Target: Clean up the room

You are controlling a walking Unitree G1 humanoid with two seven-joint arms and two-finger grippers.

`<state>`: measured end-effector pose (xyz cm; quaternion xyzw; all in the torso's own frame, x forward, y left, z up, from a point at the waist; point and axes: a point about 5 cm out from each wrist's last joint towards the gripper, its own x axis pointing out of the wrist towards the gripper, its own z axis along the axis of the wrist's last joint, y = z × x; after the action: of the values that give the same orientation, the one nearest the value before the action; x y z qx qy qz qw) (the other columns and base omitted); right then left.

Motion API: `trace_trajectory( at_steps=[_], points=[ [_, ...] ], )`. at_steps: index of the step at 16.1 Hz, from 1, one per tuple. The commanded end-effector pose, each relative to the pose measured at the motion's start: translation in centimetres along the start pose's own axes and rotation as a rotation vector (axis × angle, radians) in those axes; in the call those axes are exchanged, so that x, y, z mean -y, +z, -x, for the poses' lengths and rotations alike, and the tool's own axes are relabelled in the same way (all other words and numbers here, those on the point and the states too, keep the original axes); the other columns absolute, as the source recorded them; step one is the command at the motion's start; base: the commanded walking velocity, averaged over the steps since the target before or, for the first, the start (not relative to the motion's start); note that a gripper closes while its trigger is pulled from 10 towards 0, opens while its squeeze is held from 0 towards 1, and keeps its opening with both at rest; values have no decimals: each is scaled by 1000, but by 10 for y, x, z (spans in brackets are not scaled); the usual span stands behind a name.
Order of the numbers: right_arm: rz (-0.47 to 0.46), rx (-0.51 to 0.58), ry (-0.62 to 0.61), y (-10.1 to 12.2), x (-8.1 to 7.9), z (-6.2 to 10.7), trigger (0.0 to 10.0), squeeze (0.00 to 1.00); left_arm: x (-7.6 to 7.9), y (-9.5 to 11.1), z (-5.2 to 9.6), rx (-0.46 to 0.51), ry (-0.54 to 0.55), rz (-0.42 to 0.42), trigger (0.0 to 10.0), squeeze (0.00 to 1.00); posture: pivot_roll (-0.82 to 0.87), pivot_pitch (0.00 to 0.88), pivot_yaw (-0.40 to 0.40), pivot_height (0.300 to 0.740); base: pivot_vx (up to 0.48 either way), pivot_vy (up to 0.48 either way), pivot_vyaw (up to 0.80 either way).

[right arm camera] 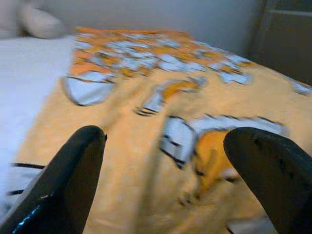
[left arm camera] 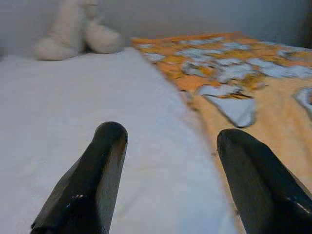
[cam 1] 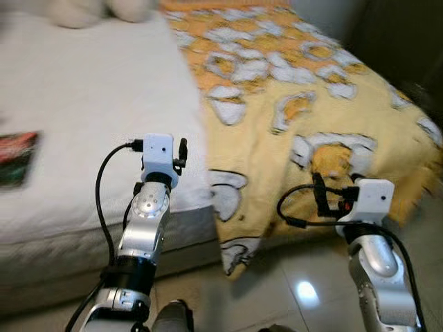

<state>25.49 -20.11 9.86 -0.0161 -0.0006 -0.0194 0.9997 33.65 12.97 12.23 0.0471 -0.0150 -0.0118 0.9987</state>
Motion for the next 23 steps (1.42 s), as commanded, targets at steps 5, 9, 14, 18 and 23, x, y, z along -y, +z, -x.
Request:
trace_trajectory(
  at_steps=[5, 9, 14, 18, 23],
  points=[
    [15, -23, -30, -6, 4, 0, 10000, 475, 11, -1, -5, -26, -62, 6, 10000, 0, -38, 9, 0, 736, 0, -453, 369],
    [23, -22, -15, -6, 1, 0, 10000, 463, 11, -5, -9, -45, -77, 19, 10000, 0, -43, 19, -1, 736, 0, -430, 0],
    [32, -22, -7, -7, 0, 2, 10000, 494, 6, -14, -8, -83, -52, 59, 10000, 0, -38, 26, -3, 736, 55, -335, 86],
    [35, -36, -18, -10, 2, 2, 10000, 490, 11, -10, -9, -55, -91, 39, 10000, 0, -38, 23, 0, 736, 0, 0, 550],
    [28, -33, -54, -10, 6, 6, 10000, 478, 14, -13, -5, -46, -124, 85, 10000, 0, -46, 27, 2, 736, 192, 0, 0]
  ],
)
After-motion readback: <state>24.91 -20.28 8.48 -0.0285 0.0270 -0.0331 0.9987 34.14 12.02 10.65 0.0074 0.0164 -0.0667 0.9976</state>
